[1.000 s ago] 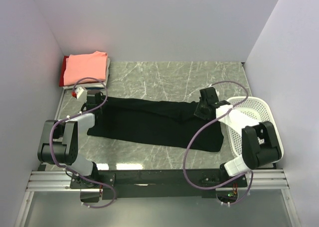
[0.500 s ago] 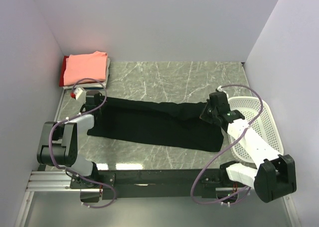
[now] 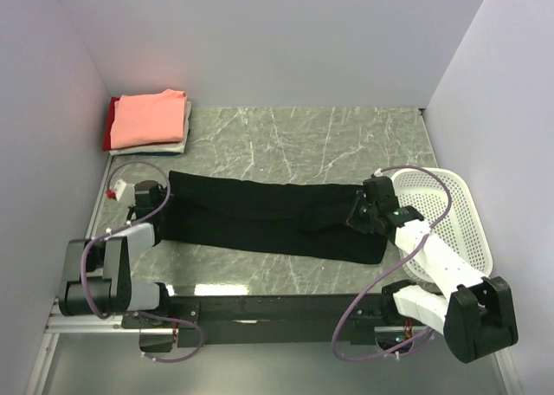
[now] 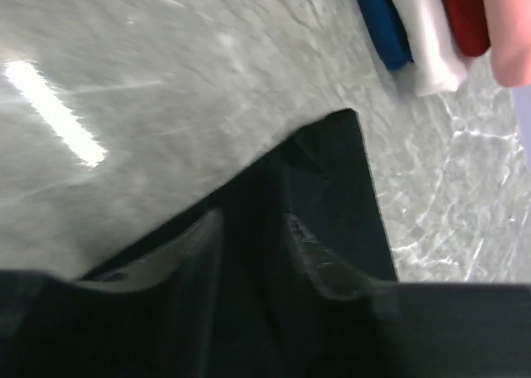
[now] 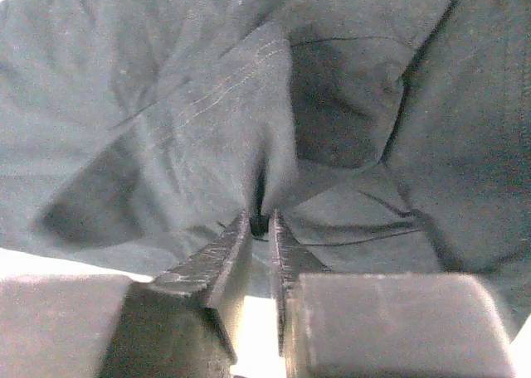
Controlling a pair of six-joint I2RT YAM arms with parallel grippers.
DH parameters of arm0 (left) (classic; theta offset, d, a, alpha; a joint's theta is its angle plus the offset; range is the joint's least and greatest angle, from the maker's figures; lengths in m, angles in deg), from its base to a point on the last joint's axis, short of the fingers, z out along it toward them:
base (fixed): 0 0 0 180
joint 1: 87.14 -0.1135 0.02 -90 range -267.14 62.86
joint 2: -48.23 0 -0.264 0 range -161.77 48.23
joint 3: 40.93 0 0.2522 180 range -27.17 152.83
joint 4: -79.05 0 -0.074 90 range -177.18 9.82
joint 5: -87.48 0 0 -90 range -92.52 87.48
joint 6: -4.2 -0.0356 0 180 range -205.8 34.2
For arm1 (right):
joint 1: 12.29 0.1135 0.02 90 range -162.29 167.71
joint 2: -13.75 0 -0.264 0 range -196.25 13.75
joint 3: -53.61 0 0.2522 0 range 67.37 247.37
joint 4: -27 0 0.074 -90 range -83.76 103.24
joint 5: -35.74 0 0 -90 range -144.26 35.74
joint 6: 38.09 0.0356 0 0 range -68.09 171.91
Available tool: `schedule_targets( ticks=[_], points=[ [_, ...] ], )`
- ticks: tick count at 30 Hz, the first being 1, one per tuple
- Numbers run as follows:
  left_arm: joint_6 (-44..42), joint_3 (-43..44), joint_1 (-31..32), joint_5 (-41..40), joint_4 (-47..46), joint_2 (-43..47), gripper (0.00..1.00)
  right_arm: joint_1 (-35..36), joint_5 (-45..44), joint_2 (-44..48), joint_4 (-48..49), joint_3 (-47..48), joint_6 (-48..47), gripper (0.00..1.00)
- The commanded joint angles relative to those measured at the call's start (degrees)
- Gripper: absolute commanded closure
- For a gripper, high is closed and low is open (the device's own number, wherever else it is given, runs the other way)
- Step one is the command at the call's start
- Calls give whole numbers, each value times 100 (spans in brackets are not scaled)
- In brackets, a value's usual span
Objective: Fold and stack the t-shirts
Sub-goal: Fold the tshirt
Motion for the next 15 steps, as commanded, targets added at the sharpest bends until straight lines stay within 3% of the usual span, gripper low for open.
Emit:
schedule_targets(
  ticks=[1,3,7,9,15],
  points=[
    [170,-212,-128,-2,-421,567,56,-25,162,276,196,-79,-63,73],
    [187,-309,-128,7,-413,883,55,-25,198,329,213,-44,-89,63],
    [284,-222,-128,95,-176,1289,56,1,312,329,257,114,-194,61],
    [302,-38,-119,130,79,1403,64,1,330,198,354,210,-212,61],
    [267,795,153,260,685,563,71,10,374,-338,653,518,-204,61]
  ],
)
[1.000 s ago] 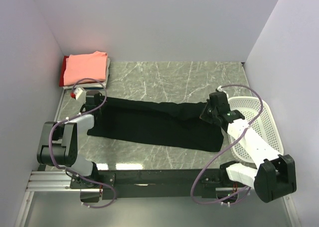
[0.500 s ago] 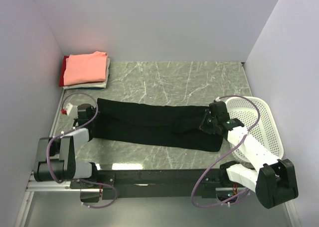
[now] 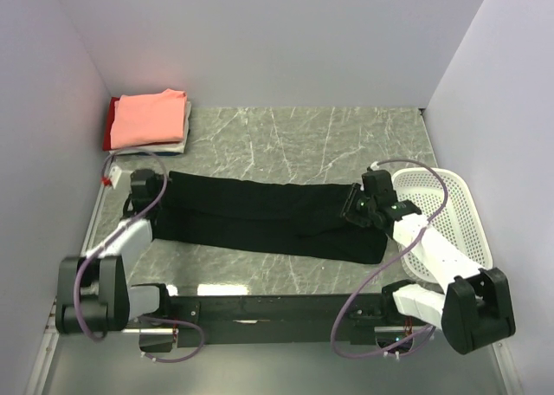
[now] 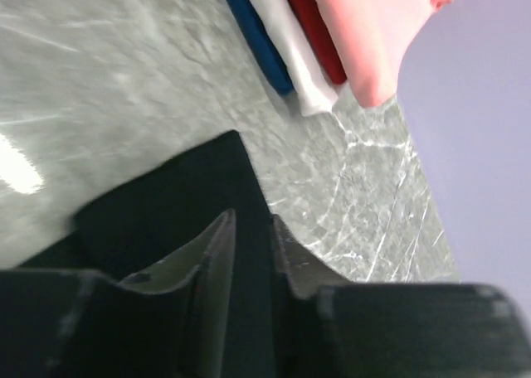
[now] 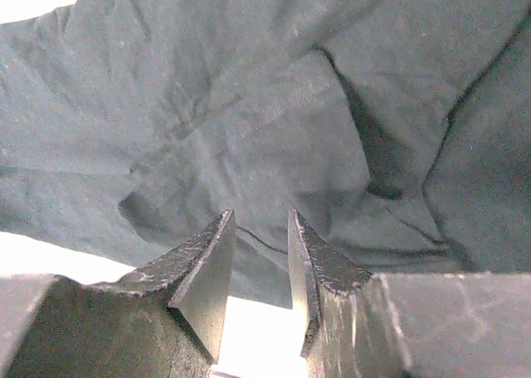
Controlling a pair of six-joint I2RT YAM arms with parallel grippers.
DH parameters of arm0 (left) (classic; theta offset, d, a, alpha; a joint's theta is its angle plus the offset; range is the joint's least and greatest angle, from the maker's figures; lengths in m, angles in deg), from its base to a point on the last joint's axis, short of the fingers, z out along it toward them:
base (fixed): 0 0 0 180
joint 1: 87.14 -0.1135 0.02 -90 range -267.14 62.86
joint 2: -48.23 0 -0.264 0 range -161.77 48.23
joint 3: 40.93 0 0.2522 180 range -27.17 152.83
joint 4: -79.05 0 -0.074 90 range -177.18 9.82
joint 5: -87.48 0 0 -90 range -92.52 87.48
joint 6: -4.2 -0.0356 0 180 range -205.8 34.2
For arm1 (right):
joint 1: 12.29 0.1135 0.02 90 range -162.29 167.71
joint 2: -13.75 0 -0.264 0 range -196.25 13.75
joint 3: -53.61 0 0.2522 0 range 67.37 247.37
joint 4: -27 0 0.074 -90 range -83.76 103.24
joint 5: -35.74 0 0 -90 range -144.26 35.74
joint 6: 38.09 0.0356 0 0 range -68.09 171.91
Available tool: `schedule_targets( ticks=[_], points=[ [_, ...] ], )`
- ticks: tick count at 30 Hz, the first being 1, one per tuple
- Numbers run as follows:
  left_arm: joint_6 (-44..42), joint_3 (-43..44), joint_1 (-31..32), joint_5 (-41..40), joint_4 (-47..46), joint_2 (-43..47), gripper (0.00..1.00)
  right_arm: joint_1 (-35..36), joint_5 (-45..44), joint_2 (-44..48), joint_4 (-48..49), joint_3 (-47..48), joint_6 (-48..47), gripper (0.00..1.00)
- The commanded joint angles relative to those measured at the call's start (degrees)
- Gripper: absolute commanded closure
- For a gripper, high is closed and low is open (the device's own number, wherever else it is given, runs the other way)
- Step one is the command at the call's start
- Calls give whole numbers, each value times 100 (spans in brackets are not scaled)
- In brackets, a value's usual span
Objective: Fold and stack the t-shirts
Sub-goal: Fold the tshirt
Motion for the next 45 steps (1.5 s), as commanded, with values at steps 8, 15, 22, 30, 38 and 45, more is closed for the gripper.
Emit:
schedule_targets(
  ticks=[8,15,22,30,38,45],
  points=[
    [274,1436,591,240,1122,-1813,86,1,-239,-757,615,629,44,60],
    [942,1201,425,450,1774,-2105,93,-26,-275,-1681,870,822,123,60],
    [1110,347,-629,847,2187,-1473,99,-43,-108,-1919,1019,568,88,59],
    [1014,38,-798,530,2679,-66,82,18,515,-1621,1379,-134,211,60],
    [161,873,-772,907,2838,338,70,660,596,-638,1116,-610,439,61],
    [-1094,1445,682,1637,2311,172,58,686,35,-48,580,-540,397,57]
  ],
)
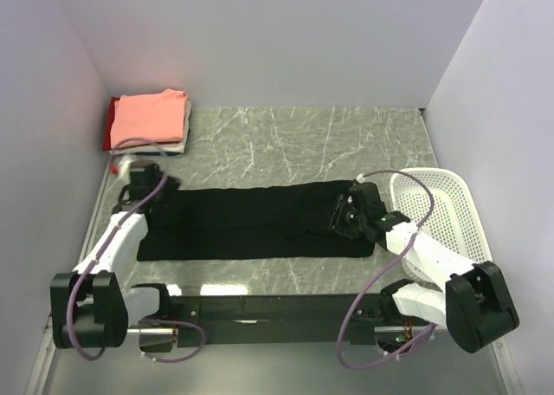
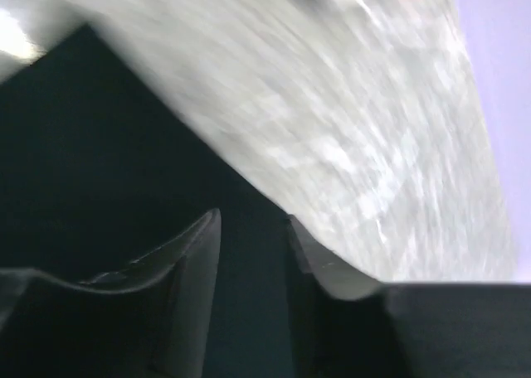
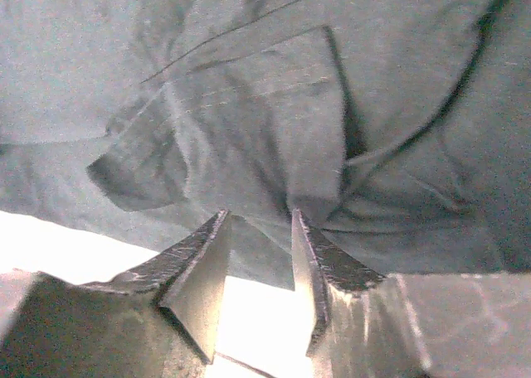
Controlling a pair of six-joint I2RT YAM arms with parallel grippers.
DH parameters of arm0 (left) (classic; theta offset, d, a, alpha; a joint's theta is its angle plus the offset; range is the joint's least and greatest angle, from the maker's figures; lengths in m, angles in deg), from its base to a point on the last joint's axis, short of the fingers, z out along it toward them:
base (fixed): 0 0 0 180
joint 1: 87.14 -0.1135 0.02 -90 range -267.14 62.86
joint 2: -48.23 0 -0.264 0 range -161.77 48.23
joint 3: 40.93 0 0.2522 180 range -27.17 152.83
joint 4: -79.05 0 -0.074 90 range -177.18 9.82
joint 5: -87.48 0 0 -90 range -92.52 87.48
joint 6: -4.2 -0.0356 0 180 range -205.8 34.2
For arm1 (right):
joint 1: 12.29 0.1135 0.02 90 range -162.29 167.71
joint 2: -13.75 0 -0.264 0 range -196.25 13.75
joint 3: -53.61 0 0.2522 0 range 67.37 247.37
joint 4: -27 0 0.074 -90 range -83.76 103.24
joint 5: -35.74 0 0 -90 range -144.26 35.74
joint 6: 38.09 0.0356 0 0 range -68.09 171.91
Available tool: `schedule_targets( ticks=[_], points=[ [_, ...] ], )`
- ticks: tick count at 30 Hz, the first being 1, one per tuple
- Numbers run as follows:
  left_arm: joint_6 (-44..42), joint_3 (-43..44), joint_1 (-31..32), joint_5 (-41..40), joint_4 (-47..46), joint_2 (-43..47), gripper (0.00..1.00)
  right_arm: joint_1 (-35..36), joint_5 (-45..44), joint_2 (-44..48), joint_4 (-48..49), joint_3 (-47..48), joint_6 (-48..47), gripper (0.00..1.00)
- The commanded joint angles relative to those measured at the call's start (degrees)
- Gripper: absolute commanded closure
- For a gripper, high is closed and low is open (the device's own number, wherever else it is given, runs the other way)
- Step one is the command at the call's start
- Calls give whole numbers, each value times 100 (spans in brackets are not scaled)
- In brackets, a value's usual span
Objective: Fold and stack the t-shirts
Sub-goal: Fold the tshirt
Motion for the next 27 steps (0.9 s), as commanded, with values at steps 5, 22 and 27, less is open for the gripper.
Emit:
schedule_targets(
  ticks=[5,22,27],
  points=[
    [-1341,568,2291,876,-813,-625,50,-416,-499,-265,-280,467,-272,53],
    [-1632,1464,4683,1817,-1666,-2770,50,-672,-411,-1119,-25,855,-501,55],
    [-1649,1596,4885,1861,-1596,-3000,51,-620,-235,-1303,81,793,-527,57]
  ],
)
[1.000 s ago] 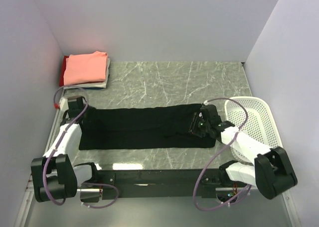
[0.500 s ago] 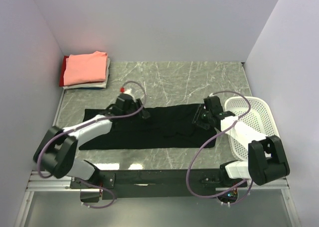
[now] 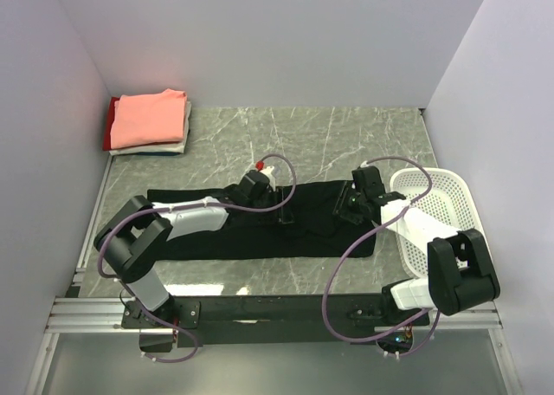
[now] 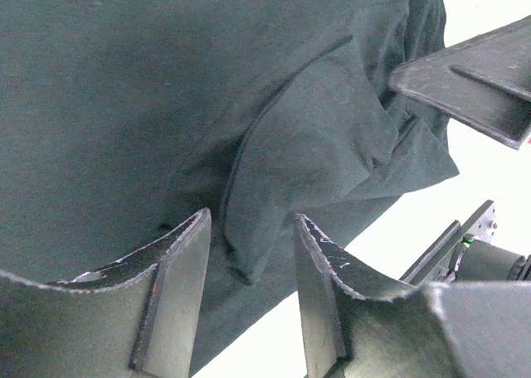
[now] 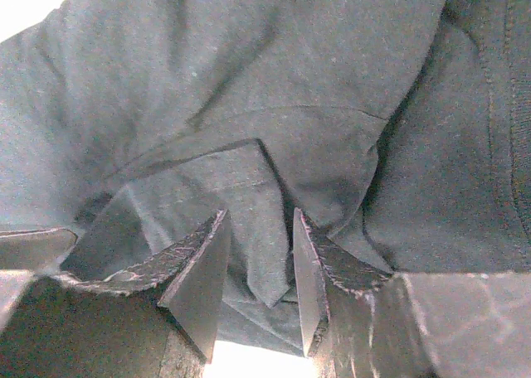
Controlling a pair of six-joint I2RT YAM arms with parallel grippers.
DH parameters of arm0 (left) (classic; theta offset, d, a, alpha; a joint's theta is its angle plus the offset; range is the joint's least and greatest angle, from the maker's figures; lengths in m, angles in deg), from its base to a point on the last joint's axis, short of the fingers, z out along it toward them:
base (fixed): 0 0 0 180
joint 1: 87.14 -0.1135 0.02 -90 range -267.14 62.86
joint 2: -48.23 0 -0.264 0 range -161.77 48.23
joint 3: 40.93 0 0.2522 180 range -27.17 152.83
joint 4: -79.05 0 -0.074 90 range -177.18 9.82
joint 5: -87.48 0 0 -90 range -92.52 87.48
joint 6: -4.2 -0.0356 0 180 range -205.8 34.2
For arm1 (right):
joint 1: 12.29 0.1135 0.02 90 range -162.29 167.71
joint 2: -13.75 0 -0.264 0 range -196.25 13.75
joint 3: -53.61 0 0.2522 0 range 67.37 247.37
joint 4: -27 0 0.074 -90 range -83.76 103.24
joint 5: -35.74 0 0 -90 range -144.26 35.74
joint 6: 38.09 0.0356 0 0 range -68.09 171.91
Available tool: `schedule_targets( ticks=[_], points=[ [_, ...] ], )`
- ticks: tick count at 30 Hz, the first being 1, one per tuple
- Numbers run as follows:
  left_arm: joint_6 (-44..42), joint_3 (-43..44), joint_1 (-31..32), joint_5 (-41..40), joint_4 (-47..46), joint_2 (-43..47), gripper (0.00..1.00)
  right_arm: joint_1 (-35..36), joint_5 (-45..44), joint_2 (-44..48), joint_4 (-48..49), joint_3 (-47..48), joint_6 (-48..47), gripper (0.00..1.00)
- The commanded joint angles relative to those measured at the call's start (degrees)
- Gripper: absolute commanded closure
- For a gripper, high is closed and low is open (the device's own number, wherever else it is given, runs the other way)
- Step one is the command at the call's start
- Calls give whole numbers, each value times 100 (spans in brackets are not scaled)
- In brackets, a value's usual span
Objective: Fold and stack the t-shirts
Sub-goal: Fold the tshirt
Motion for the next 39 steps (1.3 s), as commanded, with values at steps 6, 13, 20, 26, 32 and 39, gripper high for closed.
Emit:
schedule_targets(
  ticks=[6,13,20,26,32,39],
  points=[
    [-58,179,156,137,-217,-93,54,98,71,-130,171,-169,-134,57],
    [-189,276,156,84,100,-75,70,282,176,-68,144,-397,-134,59],
    [-304,443,148,49,381,-75,92,432,98,151,13,-486,-28,75],
    [-567,715,148,-188,881,47,99,423,-245,590,-470,-380,-55,100],
    [-840,970,60,-215,1251,153,99,423,-386,1188,-910,-301,-11,100],
    [-972,1137,-177,-74,1488,223,99,423,-334,1820,-1367,-301,59,100]
  ],
)
